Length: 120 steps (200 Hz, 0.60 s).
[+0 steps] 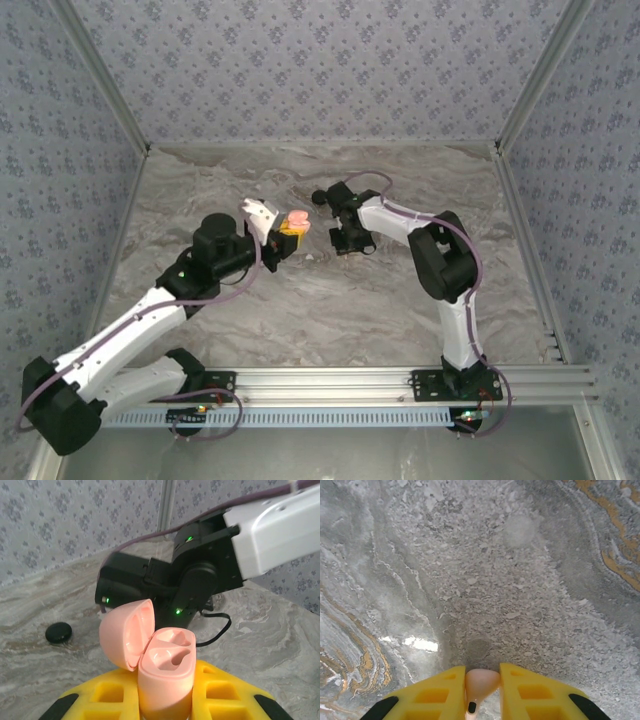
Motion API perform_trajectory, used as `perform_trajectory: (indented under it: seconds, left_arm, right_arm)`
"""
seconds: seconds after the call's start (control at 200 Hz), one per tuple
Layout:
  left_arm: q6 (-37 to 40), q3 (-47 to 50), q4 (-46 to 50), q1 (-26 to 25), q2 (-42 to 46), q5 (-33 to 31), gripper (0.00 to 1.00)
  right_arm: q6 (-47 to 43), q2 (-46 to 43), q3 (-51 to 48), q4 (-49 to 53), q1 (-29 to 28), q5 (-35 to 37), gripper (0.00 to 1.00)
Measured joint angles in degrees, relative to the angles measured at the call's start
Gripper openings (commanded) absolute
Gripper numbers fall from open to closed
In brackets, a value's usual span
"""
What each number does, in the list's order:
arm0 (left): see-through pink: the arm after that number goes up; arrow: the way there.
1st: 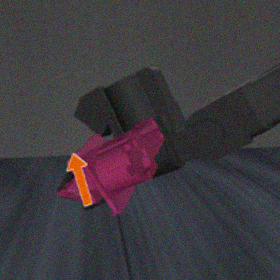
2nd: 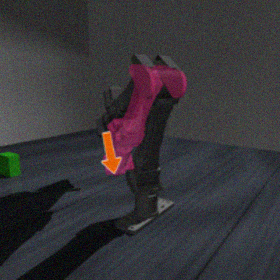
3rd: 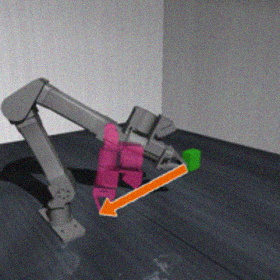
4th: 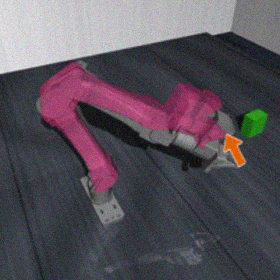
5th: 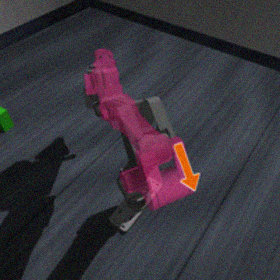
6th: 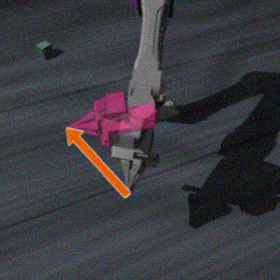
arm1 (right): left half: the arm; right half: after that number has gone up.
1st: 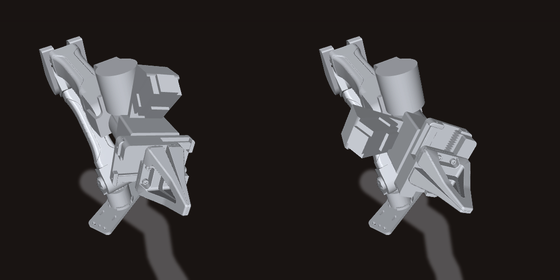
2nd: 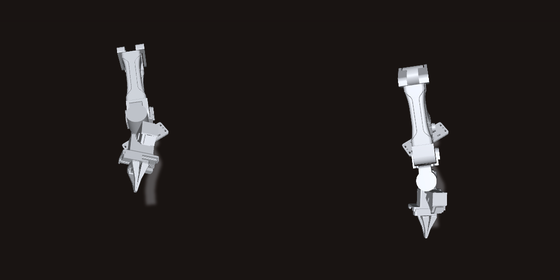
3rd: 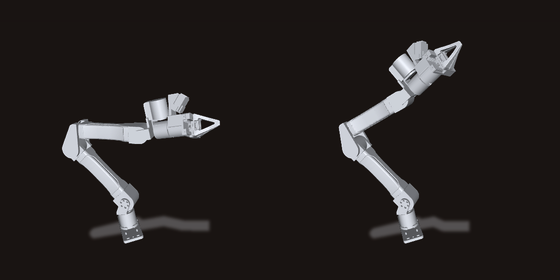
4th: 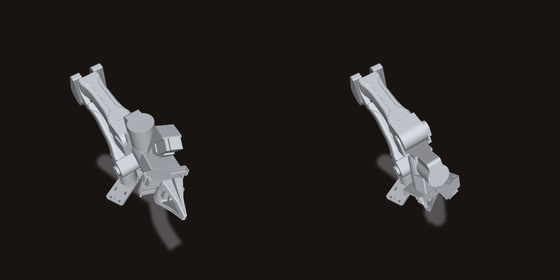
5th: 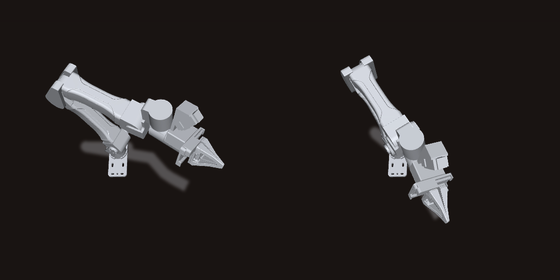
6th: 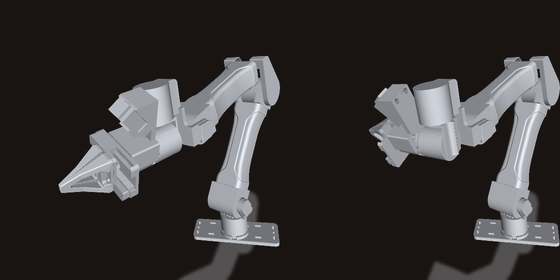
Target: Insert wireless bluetooth earbuds into charging case
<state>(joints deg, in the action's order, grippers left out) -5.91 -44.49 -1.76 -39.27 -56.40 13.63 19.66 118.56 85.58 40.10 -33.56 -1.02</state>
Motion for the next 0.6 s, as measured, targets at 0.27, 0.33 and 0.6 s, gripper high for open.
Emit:
perform_trajectory:
  seconds: [0.27,0.33,0.6]
  left_arm:
    - [-4.3,2.1,-4.2,2.5,-8.0,-0.5,0.16]
    - [-5.4,3.3,-5.5,3.0,-9.8,-0.4,0.17]
    - [-9.0,5.7,-12.1,3.2,-16.2,0.0,0.18]
  right_arm:
    - [-0.8,-6.1,-9.1,-7.1,4.0,-4.8,0.2]
    - [-0.9,-8.0,-11.2,-8.5,5.2,-5.6,0.2]
    - [-1.0,-16.5,-19.1,-15.1,9.5,-11.5,0.2]
